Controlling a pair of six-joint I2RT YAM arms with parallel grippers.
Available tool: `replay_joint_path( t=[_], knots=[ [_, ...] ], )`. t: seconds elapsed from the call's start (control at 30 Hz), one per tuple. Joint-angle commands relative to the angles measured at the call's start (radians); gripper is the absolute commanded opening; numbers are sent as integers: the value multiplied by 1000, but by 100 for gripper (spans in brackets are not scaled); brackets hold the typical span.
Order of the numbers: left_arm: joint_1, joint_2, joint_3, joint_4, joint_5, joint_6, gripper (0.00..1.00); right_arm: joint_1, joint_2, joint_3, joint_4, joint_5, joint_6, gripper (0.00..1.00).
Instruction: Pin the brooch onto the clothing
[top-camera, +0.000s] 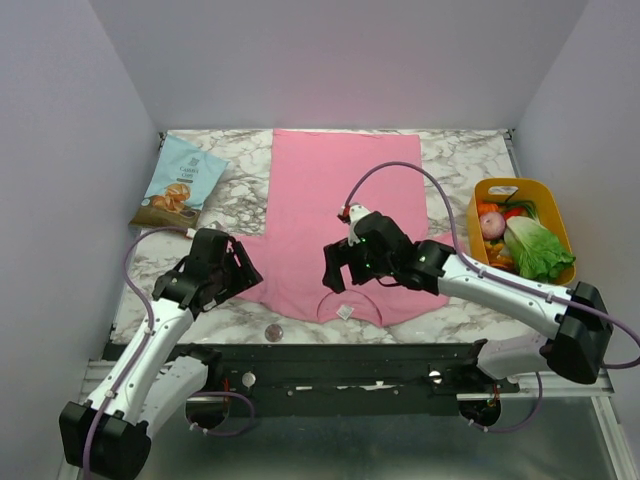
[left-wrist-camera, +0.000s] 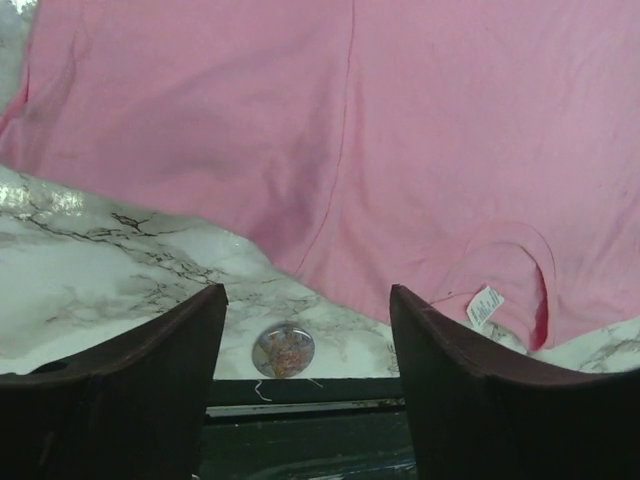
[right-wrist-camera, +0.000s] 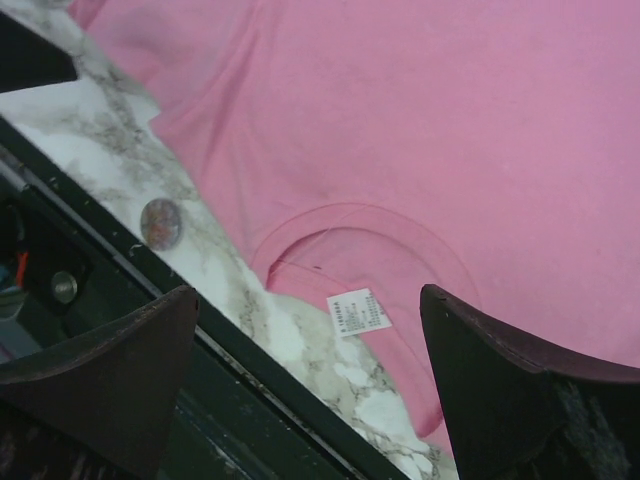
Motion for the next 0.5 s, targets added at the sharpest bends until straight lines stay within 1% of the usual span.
replay_joint_path(
  t=[0.0, 0.07, 0.1, 0.13, 0.2, 0.23, 0.3, 0.37, 0.47],
  knots=[
    [-21, -44, -77, -42, 16, -101, 65, 33, 40, -28, 107, -179, -4, 100],
    [-46, -64, -103, -53, 14, -130, 58, 48, 81, -28, 123, -235, 13, 100],
    [-82, -76, -107, -75, -16, -146, 55, 58, 95, -25, 138, -248, 27, 100],
    [-102, -76, -112, -88, -24, -176, 55, 68, 109, -19, 144, -273, 31, 100],
    [-141, -70, -112, -127, -87, -207, 55, 99, 157, -2, 149, -299, 35, 100],
    [-179, -67, -115, -135, -98, -221, 54, 111, 175, 13, 149, -301, 35, 100],
    [-218, -66, -138, -129, -105, -273, 54, 147, 201, 30, 153, -298, 25, 99],
    [-257, -72, -172, -119, -107, -319, 54, 168, 249, 56, 155, -325, 16, 90],
    [-284, -81, -207, -122, -112, -345, 54, 176, 324, 85, 164, -411, 7, 86]
  ],
)
